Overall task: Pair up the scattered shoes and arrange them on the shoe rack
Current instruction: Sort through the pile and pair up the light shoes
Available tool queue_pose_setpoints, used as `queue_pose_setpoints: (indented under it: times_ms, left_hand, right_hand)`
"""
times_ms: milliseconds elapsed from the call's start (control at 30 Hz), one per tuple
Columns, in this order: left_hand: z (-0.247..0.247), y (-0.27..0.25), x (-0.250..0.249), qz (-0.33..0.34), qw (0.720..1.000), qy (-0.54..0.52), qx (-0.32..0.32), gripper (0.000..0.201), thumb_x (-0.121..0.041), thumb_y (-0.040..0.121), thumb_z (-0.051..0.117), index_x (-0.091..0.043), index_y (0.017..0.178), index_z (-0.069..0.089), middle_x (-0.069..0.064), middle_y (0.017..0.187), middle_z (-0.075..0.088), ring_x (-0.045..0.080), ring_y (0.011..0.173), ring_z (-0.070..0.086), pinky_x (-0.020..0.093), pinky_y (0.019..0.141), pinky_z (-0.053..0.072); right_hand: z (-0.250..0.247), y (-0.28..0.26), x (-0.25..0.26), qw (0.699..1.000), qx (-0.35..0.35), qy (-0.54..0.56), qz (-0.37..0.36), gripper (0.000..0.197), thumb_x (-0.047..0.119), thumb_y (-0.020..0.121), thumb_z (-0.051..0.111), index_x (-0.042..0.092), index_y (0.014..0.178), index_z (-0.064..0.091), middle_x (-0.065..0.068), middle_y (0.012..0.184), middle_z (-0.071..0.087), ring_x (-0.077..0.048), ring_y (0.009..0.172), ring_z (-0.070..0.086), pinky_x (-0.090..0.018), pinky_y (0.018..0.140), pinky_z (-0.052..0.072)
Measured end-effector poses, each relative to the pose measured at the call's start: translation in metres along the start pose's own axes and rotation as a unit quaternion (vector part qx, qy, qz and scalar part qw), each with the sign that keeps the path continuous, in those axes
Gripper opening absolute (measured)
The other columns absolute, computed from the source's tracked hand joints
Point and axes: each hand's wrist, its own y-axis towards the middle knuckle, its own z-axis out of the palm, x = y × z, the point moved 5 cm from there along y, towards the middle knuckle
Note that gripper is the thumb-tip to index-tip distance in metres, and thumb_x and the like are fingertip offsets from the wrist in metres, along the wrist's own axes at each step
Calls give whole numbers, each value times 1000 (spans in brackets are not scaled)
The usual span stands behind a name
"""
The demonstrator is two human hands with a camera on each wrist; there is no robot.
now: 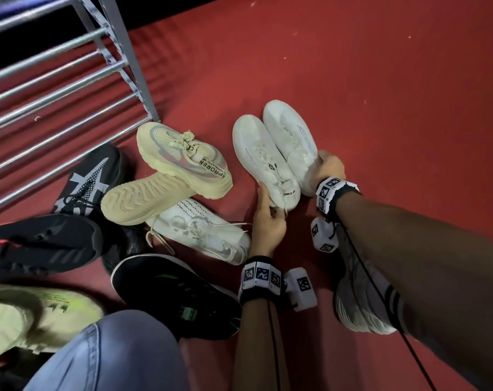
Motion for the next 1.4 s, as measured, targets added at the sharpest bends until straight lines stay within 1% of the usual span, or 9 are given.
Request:
queue_pose_setpoints:
  times_ms: [133, 300, 500, 667, 767, 900, 1133, 1233, 1400]
  left_hand:
    - [5, 8, 2, -2, 1000, -9, 19, 77, -21, 99, 53, -36, 162, 10, -11, 167, 20, 10, 150, 28, 35, 125, 24]
    - [14, 10, 2, -22, 998, -25, 56, 83, -23, 92, 51, -45, 159, 6, 0, 165, 30, 22, 148, 36, 44, 121, 32]
    - [26, 14, 7, 9, 997, -22, 70, 89, -20, 85, 45, -69, 147, 2, -5, 162, 35, 21, 148, 37, 50, 121, 32]
    - [14, 10, -9, 22, 1000, -1, 21, 74, -8, 95, 46, -32, 161, 21, -6, 165, 28, 13, 150, 30, 36, 124, 25]
    - [-18, 5, -25, -7, 992, 32, -118, 52, -11, 95, 50, -21, 147, 50, 4, 147, 55, 20, 135, 51, 34, 115, 39]
    - [-76, -2, -50, -23, 973, 70, -217, 31, -13, 94, 53, -18, 120, 69, 4, 118, 72, 22, 111, 65, 25, 98, 46]
    - [-144, -19, -64, -48, 989, 139, -35, 25, -10, 90, 51, -9, 84, 75, 7, 77, 77, 25, 65, 74, 42, 68, 64]
    - [-192, -30, -63, -43, 947, 306, -88, 25, -28, 88, 57, -10, 89, 75, 10, 84, 76, 27, 78, 73, 41, 76, 61]
    - [-237, -50, -72, -10, 854, 499, -146, 43, -38, 92, 54, -4, 118, 57, 17, 116, 65, 34, 109, 62, 42, 88, 50]
  right_hand:
    - [-10, 11, 12, 997, 60, -49, 11, 23, 7, 89, 44, 17, 98, 63, -4, 91, 62, -25, 82, 56, -24, 73, 41]
    - [-7, 10, 20, 992, 86, -96, 6, 55, 25, 93, 48, 28, 146, 34, -15, 130, 52, -37, 118, 54, -42, 97, 49]
    - [8, 0, 18, 978, 127, -156, -58, 75, 71, 86, 41, 40, 152, 24, -7, 154, 21, -37, 137, 26, -57, 111, 31]
    - [3, 2, 35, 969, 152, -191, -25, 64, 58, 86, 52, 33, 142, 34, -12, 153, 21, -41, 136, 26, -59, 108, 32]
    - [-3, -7, 67, 984, 47, -150, -85, 64, 30, 79, 59, 27, 138, 36, -14, 163, 8, -40, 146, 15, -59, 114, 21]
    - [0, -34, 141, 965, 13, -25, -262, 51, 26, 88, 56, 20, 138, 45, -11, 144, 43, -32, 131, 40, -50, 107, 37]
    - [59, -107, 213, 921, 272, 57, -275, 55, 61, 83, 60, 33, 130, 54, 2, 122, 64, -20, 109, 62, -33, 94, 49]
    - [90, -132, 218, 901, 318, -61, -289, 78, 65, 80, 61, 25, 144, 43, -6, 141, 49, -34, 130, 48, -39, 105, 40]
    - [118, -163, 197, 912, 191, -157, -326, 81, 40, 82, 66, 21, 148, 24, -11, 139, 34, -35, 127, 37, -44, 104, 32]
